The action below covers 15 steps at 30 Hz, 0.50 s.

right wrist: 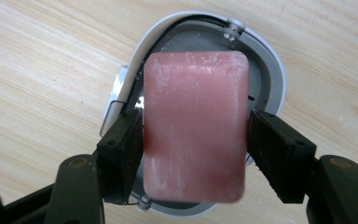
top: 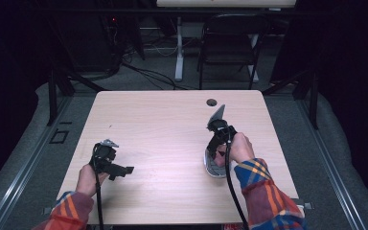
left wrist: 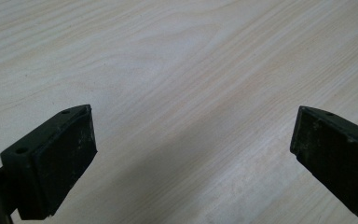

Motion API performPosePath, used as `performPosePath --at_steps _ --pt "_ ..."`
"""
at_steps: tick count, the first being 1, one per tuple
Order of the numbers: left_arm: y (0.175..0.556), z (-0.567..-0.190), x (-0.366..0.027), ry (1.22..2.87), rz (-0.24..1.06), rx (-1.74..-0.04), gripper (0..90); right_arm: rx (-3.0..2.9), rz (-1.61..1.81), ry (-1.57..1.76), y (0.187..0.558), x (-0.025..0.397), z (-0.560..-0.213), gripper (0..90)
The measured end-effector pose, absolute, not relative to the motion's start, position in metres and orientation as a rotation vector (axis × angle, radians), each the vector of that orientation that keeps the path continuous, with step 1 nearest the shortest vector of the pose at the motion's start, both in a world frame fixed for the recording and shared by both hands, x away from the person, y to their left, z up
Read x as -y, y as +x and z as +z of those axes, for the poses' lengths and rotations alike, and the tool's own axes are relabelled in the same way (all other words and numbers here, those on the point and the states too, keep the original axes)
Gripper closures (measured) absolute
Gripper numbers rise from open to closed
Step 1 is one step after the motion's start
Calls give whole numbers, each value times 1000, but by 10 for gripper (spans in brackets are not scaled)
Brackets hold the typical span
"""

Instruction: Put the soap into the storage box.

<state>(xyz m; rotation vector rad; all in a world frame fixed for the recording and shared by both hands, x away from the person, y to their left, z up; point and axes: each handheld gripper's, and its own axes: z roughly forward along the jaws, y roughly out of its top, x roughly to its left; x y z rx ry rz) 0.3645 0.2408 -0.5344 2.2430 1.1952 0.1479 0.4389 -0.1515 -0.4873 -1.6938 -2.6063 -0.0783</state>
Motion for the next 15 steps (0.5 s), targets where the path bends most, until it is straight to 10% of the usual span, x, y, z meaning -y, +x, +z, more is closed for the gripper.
performPosePath --at_steps 15 --pt "365 -535 -241 2247 140 -1198 2 2638 -366 -1740 425 192 -458 363"
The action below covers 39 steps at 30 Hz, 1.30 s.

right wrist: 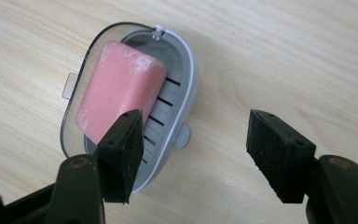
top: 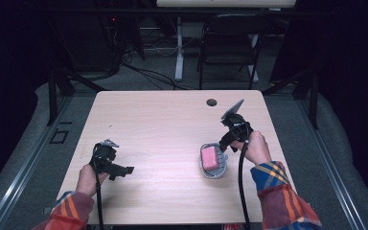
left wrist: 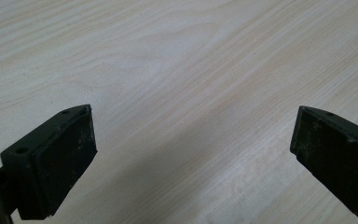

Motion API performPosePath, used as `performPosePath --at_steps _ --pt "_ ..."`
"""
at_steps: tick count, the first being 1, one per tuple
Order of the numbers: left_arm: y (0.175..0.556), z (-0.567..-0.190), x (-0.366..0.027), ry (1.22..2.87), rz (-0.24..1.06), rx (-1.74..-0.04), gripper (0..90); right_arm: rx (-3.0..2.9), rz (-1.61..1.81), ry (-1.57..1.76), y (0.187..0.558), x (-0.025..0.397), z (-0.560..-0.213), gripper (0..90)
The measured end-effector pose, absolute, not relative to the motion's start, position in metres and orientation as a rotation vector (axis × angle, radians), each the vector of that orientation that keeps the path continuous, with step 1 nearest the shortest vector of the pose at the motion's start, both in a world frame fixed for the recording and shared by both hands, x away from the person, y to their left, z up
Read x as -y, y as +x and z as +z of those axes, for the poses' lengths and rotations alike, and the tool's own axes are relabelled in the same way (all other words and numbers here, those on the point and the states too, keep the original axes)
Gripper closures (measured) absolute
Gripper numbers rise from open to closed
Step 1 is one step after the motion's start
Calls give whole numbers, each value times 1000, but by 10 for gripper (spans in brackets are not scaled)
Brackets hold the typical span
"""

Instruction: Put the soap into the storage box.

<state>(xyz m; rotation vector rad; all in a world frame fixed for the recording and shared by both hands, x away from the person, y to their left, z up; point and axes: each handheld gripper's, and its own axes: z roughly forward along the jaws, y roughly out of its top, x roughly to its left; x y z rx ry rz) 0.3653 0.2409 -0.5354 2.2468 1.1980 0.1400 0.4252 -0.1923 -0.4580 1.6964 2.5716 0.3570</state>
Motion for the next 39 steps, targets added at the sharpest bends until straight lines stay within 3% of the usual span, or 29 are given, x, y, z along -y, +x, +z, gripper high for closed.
performPosePath --at_steps 21,26,39 --pt "364 -534 -242 2241 145 -1189 1 -2478 463 1457 390 229 -446 281" --pt "364 -534 -241 2246 145 -1187 2 -2456 514 1436 376 244 -450 158" --pt "364 -535 -242 2245 140 -1194 2 -2406 516 1363 337 277 -483 74"
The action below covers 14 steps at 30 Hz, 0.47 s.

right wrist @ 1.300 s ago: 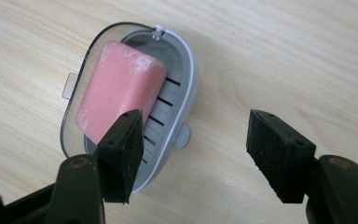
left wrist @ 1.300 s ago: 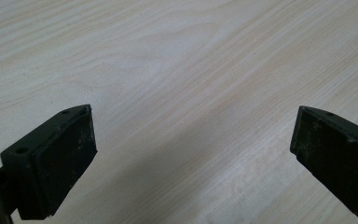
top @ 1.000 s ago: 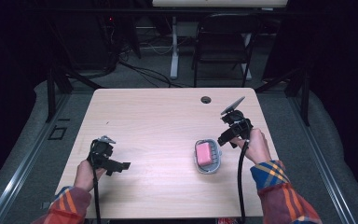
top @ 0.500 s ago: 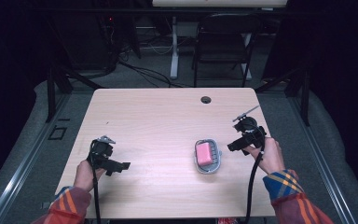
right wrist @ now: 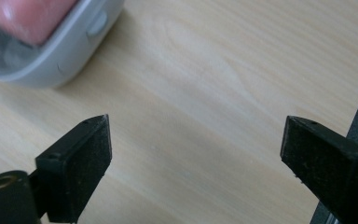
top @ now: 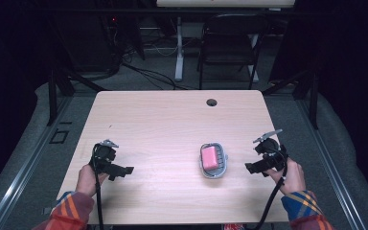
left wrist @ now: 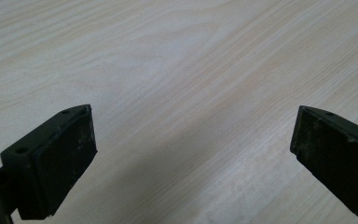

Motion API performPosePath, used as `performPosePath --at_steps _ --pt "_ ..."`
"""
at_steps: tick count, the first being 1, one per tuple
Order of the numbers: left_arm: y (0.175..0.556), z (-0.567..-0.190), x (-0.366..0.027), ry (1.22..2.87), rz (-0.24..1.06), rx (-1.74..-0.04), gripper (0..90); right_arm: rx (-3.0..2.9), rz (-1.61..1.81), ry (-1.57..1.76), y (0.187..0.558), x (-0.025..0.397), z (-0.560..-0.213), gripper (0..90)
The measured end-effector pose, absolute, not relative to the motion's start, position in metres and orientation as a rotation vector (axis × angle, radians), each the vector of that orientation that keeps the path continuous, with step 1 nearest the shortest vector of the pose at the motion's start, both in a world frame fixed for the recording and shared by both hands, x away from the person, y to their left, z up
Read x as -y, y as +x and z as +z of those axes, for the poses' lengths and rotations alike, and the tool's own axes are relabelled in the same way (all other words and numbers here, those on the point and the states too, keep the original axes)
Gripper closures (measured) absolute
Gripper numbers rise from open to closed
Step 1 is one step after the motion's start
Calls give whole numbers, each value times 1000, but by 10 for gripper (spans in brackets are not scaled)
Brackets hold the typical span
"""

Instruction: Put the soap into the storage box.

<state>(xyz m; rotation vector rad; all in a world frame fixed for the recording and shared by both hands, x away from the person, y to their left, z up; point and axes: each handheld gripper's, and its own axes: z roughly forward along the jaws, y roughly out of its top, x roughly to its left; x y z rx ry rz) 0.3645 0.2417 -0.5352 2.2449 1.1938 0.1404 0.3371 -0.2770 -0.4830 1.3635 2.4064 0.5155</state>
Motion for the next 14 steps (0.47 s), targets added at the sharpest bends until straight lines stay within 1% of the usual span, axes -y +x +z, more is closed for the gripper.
performPosePath --at_steps 3,6,7,9,14 --pt "365 -535 -241 2248 139 -1187 1 -2425 495 1314 326 282 -494 31" --pt "366 -536 -241 2252 135 -1185 1 -2439 443 1291 320 282 -502 13" --pt "366 -536 -241 2250 144 -1196 1 -2462 364 1246 317 280 -508 0" --pt "365 -535 -241 2242 165 -1195 1 -2470 321 1257 317 280 -511 0" --pt "365 -535 -243 2228 156 -1210 1 -2479 326 1253 319 282 -510 0"
